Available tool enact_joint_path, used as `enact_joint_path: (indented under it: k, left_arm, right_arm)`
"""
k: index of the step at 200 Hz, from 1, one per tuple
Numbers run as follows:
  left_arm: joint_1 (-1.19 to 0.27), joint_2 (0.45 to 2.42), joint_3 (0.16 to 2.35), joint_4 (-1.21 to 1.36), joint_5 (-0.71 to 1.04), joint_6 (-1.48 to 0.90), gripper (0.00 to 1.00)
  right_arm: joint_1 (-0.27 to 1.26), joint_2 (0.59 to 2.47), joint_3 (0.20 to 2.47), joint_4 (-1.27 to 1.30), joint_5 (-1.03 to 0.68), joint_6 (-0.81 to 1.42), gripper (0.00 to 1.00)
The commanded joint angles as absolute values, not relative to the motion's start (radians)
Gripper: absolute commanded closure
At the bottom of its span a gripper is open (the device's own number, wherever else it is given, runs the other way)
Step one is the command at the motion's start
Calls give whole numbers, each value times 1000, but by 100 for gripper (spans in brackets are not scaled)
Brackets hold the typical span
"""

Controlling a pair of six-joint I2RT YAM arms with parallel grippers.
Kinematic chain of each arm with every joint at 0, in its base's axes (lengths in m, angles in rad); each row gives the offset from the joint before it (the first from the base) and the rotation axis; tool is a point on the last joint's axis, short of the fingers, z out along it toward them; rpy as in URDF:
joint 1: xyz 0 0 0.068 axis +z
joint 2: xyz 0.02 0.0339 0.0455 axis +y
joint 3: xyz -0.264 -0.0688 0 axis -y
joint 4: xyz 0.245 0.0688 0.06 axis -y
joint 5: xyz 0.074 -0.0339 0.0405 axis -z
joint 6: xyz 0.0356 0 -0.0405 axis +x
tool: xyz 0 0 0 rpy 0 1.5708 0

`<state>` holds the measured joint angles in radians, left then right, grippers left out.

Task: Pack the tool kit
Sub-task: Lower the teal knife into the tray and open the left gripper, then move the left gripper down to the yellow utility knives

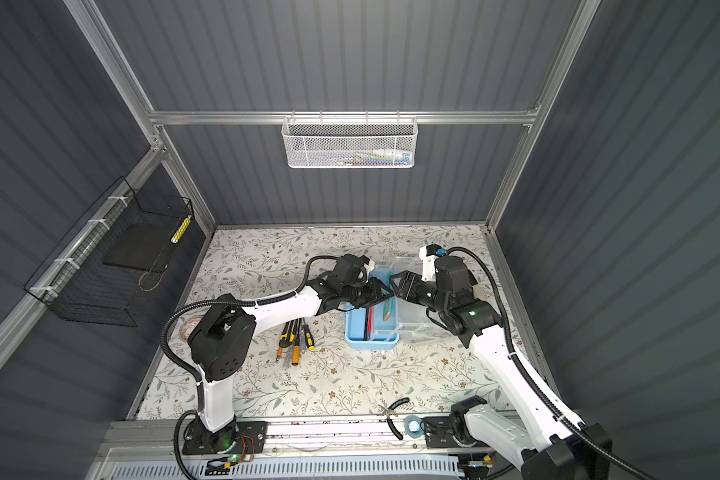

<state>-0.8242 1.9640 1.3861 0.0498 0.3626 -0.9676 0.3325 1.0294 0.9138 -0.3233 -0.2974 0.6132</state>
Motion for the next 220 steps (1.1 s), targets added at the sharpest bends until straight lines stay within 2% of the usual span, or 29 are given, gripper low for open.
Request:
enact_joint_path:
  k: [1,38,64,120,149,187,220]
  left_arm:
    - [-827,1972,1438,65,391,-985,59]
    - [-827,1962,1443,64,392,-976,56]
    - [-822,1914,1466,-16,338,-877,56]
    - [-799,1744,1487,-396,-66,-519,43]
    - [-739,1624,1357,-516,-206,-474,38]
    - [-599,1466,1165,-605,-244,-488,38]
    - [-578,1428,1072,-650,-296,-491,38]
  right_arm:
    - [327,1012,902,-328,-286,614,36]
    - [326,1015,908,-329,-288,613,36]
    - [326,1014,917,-331,-294,603,36]
    - [333,1047,956,-298,-389,602,37]
    - [372,1076,988,-301,-393,592,36]
    - [447,1155,990,-262,-395,611,35]
    - [502,1227,993,-227,-403,640,35]
